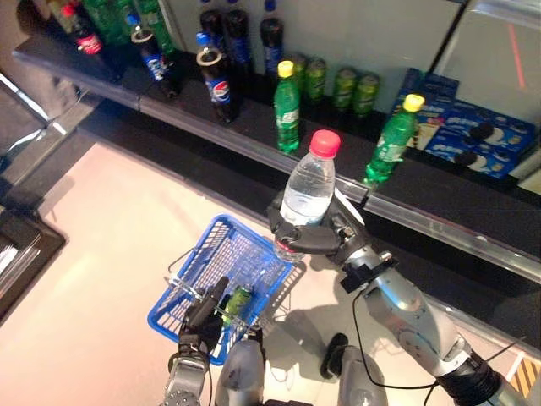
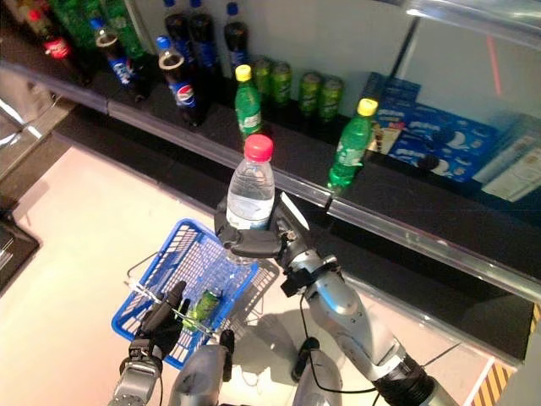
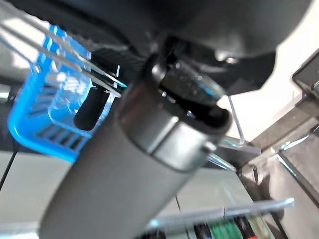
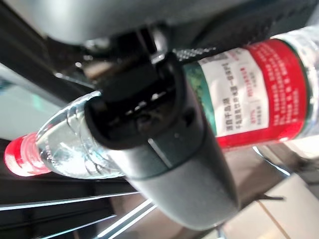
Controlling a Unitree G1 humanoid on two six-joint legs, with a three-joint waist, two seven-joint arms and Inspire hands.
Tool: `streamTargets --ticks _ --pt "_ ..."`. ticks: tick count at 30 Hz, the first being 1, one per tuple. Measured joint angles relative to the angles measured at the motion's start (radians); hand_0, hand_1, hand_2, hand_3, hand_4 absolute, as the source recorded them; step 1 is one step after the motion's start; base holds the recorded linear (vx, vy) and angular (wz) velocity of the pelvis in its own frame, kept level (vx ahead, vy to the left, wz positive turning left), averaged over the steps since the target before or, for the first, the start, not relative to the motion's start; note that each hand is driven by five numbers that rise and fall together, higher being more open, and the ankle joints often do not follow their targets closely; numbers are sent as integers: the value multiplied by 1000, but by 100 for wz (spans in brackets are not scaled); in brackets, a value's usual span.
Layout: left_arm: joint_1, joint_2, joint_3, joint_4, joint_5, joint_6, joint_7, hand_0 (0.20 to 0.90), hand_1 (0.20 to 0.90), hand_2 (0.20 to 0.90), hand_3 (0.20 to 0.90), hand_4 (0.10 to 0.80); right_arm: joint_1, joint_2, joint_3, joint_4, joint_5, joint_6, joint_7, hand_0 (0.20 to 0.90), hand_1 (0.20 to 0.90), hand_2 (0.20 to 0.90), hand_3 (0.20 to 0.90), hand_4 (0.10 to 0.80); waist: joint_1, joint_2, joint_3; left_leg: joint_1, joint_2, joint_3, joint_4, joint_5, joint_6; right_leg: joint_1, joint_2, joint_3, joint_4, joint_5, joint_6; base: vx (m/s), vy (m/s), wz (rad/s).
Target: Pick up the drink and place into the basket.
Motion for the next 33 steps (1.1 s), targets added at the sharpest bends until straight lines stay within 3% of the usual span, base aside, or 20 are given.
streamTargets --ticks 10,15,26,33 --pt "7 123 -75 -243 -5 45 -17 300 300 300 200 100 -94 59 67 71 -16 5 -196 300 300 300 200 100 90 17 20 -44 -20 -89 8 17 -2 25 -12 -78 -9 -13 8 7 -39 25" --pt "-17 193 -81 -341 -6 91 -73 300 300 300 200 100 -123 111 112 147 -29 11 -272 300 300 300 200 100 141 15 61 -58 -34 -121 20 19 1 34 -15 -87 -10 -16 15 36 -32 19" --pt "-70 282 -119 -397 -5 218 -243 300 300 300 200 100 -147 213 185 313 -43 28 -373 300 300 300 200 100 203 10 83 -77 -64 -180 20 22 6 60 -41 -134 -15 -30 33 28 -7 19" --pt "-88 303 -117 -397 -5 276 -280 300 300 300 200 100 -209 254 186 441 -50 28 -421 300 300 300 200 100 238 11 84 -74 -76 -205 19 23 8 83 -53 -161 -18 -36 41 64 -1 13"
